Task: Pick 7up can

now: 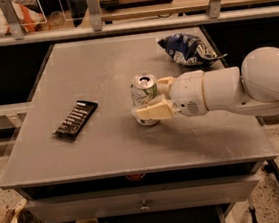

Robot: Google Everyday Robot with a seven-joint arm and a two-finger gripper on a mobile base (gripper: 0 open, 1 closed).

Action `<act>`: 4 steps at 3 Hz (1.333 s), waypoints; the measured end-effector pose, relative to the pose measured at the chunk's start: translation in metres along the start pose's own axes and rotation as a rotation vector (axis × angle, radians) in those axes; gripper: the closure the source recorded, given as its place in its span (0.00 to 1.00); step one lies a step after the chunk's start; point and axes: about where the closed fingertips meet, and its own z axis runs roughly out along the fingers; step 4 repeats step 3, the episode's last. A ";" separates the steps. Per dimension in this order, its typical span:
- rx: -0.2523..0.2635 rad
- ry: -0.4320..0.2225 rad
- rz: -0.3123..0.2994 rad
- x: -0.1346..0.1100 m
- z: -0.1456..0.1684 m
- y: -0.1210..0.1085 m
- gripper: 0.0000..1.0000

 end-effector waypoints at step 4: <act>0.022 -0.022 -0.018 -0.059 -0.012 -0.038 1.00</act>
Offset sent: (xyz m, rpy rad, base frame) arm 0.0393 -0.0067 0.0672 0.0105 -0.0624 -0.0236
